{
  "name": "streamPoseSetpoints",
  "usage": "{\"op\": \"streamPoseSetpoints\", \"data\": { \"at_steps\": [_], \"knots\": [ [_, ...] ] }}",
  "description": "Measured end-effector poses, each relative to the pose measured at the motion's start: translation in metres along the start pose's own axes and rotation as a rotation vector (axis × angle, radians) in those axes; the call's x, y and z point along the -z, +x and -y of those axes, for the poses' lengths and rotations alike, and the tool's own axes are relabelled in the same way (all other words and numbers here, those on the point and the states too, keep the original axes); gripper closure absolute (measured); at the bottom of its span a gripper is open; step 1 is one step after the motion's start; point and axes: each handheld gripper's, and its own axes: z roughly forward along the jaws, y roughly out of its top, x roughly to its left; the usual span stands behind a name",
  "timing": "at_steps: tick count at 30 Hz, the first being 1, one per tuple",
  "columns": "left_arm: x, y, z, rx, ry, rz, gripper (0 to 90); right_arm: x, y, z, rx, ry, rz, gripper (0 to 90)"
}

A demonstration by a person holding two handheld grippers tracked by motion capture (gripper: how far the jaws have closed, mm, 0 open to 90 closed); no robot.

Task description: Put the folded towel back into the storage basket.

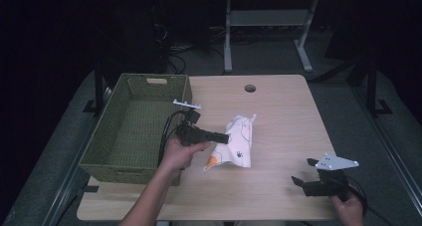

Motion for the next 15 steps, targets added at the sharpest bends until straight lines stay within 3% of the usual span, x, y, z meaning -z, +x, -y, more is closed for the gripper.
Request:
{"op": "streamPoseSetpoints", "data": {
  "at_steps": [15],
  "knots": [
    [0.029,-0.010,-0.003,-0.013,-0.026,-0.010,83.0,-0.001,0.000,0.000,-0.001,0.005,0.006,13.6]
  ]
}}
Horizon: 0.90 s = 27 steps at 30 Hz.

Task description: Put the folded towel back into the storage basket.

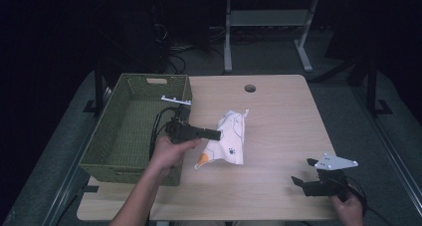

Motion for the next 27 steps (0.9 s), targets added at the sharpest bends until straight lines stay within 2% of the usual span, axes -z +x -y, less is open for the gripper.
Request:
{"op": "streamPoseSetpoints", "data": {
  "at_steps": [16,27],
  "knots": [
    [0.020,-0.007,-0.002,-0.009,-0.015,-0.008,83.0,0.000,0.000,0.000,-0.006,0.005,0.004,13.6],
    [0.043,-0.010,-0.004,-0.012,-0.029,-0.022,82.9,-0.001,0.000,0.001,-0.009,0.013,0.006,13.6]
  ]
}}
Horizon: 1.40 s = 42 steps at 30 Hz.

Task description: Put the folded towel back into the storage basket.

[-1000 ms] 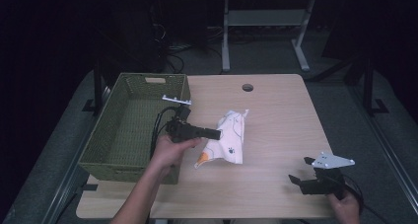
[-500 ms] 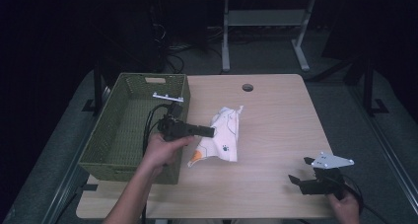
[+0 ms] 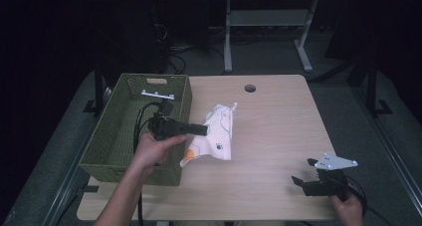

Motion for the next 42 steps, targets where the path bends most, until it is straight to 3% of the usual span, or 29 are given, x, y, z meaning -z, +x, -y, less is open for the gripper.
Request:
{"op": "streamPoseSetpoints", "data": {
  "at_steps": [19,42],
  "knots": [
    [0.034,0.006,0.003,0.015,-0.034,-0.016,82.3,-0.001,0.000,0.000,0.007,0.009,0.001,13.6],
    [0.083,0.018,0.008,0.047,-0.072,-0.067,82.6,-0.002,0.002,0.000,0.016,0.018,0.003,13.6]
  ]
}}
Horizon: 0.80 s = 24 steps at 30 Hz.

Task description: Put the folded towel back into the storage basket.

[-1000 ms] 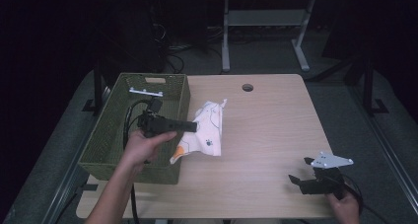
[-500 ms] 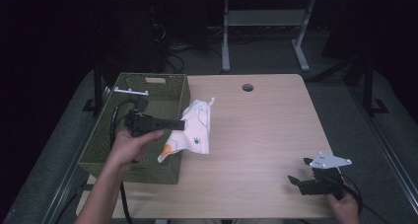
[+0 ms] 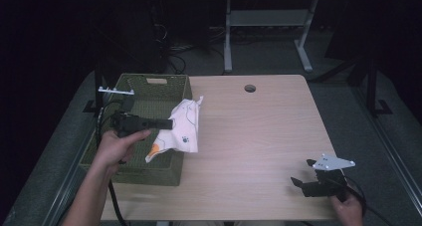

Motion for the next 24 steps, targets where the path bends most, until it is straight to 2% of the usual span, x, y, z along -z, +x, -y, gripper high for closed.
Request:
{"op": "streamPoseSetpoints", "data": {
  "at_steps": [4,11,24],
  "knots": [
    [0.010,0.002,-0.001,-0.001,-0.006,-0.012,82.6,0.000,-0.001,0.001,-0.004,0.003,0.002,13.6],
    [0.030,0.010,0.000,0.028,-0.020,-0.045,82.6,0.001,-0.003,0.002,-0.015,0.000,0.008,13.6],
    [0.049,0.031,0.001,0.071,-0.042,-0.069,82.6,-0.001,-0.004,0.003,-0.023,0.004,0.007,13.6]
  ]
}}
